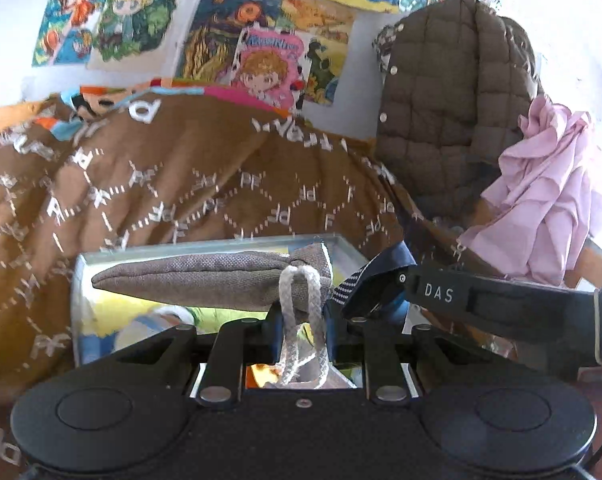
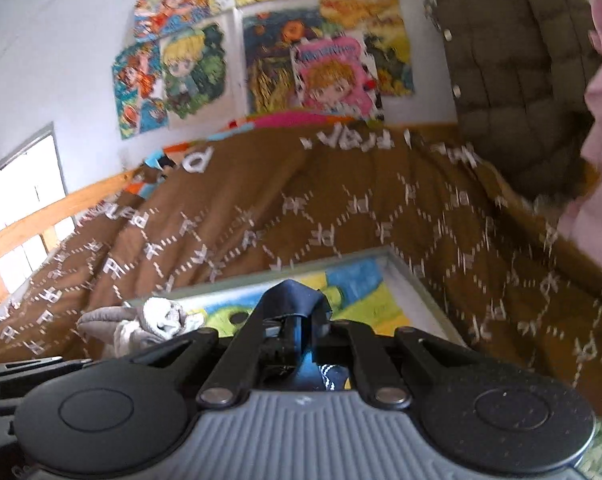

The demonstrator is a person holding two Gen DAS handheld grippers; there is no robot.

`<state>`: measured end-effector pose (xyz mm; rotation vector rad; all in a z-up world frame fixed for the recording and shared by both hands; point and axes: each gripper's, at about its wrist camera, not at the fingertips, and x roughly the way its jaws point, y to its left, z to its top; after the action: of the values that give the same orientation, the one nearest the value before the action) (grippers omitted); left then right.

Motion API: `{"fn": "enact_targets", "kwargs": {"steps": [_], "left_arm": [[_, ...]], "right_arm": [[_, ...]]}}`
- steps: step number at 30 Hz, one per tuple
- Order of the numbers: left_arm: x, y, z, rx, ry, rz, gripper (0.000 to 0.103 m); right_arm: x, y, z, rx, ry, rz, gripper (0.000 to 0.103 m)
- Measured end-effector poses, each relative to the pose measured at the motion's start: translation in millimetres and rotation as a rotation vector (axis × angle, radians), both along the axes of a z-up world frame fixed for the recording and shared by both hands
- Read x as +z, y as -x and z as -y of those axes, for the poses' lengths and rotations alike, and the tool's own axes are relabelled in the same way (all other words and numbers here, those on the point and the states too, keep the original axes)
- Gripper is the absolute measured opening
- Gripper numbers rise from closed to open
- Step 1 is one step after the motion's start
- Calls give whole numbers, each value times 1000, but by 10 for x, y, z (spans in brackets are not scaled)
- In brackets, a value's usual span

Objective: Organize soft objects
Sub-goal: 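Carry the grey pouch and navy strap over the painted tray with both grippers, then open both grippers to drop the pouch and navy strap into the tray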

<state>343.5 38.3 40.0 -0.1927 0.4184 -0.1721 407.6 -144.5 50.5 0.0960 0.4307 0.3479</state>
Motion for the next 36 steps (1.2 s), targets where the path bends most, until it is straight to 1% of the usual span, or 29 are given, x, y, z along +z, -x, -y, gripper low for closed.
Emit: {"fn": "enact_targets", "kwargs": {"steps": [3, 6, 10, 12, 14, 16, 17, 18, 19, 20, 21, 22, 24, 26, 29, 33, 34, 36], "left_arm": [[-142, -64, -17, 3, 14, -34, 22], [-246, -103, -74, 23, 36, -62, 22], [-341, -146, -106, 33, 40, -102, 22], [-372, -141, -111, 36, 36, -112, 23], [-380, -136, -112, 38, 37, -119, 24], [-375, -123, -110, 43, 39, -123, 26], [-369, -112, -109, 47, 43, -125, 27], [-366, -98, -110, 54, 49, -127, 28], [-364, -82, -111, 63, 53, -129, 32], [-363, -66, -115, 71, 59, -131, 35], [-357, -50, -114, 77, 64, -132, 41], [-349, -33, -114, 82, 67, -131, 47], [-326, 6, -111, 92, 65, -130, 51], [-286, 40, -105, 99, 68, -133, 56], [-191, 138, -102, 112, 74, -122, 61], [-35, 340, -82, 132, 75, -73, 72], [13, 405, -72, 141, 73, -58, 75], [110, 522, -56, 149, 69, -33, 77]], "right_arm": [[-152, -58, 60, -15, -16, -37, 5], [-247, -93, 74, -20, -10, -52, 5], [-305, -105, 94, -26, -9, -66, 6], [-322, -103, 115, -28, -12, -71, 9], [-327, -93, 130, -27, -11, -74, 10], [-326, -72, 141, -24, 0, -72, 14], [-321, -60, 148, -23, 3, -70, 18], [-316, -45, 158, -21, 9, -67, 26], [-307, -27, 166, -18, 15, -61, 32], [-296, -6, 177, -17, 24, -51, 40], [-278, 16, 188, -19, 33, -43, 44], [-257, 38, 202, -22, 40, -34, 45], [-207, 80, 229, -25, 53, -22, 56], [-148, 136, 255, -19, 66, -4, 61], [-27, 241, 295, -3, 91, 32, 76], [162, 411, 367, 0, 101, 72, 89], [208, 463, 385, 0, 107, 83, 91], [286, 592, 407, -9, 127, 116, 99]]}}
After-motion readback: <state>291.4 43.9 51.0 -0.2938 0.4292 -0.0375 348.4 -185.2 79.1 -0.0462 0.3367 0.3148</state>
